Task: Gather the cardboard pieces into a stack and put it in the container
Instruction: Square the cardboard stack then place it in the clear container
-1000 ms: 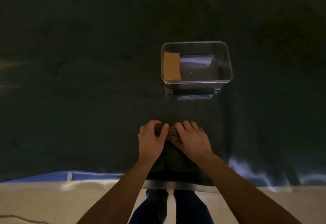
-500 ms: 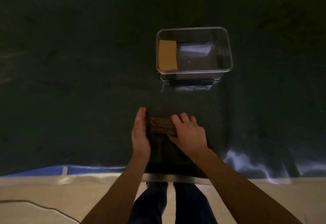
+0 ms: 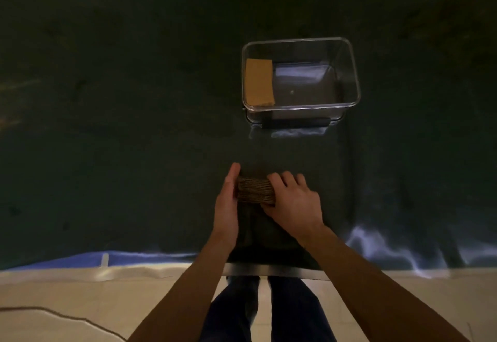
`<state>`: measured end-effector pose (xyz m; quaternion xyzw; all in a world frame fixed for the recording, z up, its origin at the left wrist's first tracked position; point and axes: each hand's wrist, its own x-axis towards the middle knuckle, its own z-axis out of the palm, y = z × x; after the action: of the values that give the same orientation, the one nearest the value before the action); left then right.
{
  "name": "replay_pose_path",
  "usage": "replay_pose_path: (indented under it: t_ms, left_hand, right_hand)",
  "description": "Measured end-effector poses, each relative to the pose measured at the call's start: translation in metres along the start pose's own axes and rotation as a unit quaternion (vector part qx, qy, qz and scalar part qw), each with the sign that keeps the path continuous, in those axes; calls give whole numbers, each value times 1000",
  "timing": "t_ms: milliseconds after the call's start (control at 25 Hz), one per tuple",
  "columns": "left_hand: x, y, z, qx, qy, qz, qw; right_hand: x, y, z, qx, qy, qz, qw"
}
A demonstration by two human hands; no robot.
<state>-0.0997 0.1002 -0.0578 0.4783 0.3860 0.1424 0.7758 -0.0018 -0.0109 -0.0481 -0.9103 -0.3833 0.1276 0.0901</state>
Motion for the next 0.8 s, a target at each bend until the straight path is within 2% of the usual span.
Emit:
replay_pose_path:
  t_ms: [80, 200, 280, 320, 440, 560, 640, 720, 800]
  left_hand:
    - [2, 0, -1, -23, 10, -20, 999]
    - [4, -3, -2, 3, 3, -17, 1000]
    - [7, -1, -4, -32, 28, -42, 998]
    - [8, 1, -3, -37, 19, -53, 998]
    - [2, -5, 1, 45, -14, -44, 998]
    - [3, 2, -3, 49, -52, -67, 995]
    - [5, 11, -8, 48, -50, -58, 996]
    - [-2, 19, -8, 71, -12, -18, 997]
    - [-11, 30, -2, 83, 25, 32, 996]
  right_hand:
    - [-1, 0, 1, -1, 9, 2, 1000]
    - [-2, -2, 3, -2, 26, 7, 1000]
    - [-2, -1, 5, -3, 32, 3, 999]
    - [-2, 0, 6, -2, 39, 6, 999]
    - [-2, -2, 7, -1, 52, 13, 999]
    - [-3, -3, 4, -39, 57, 2, 998]
    - [-3, -1, 1, -50, 45, 1, 998]
    - [-1, -4, -3, 3, 45, 32, 998]
    - [4, -19, -4, 104, 77, 46, 990]
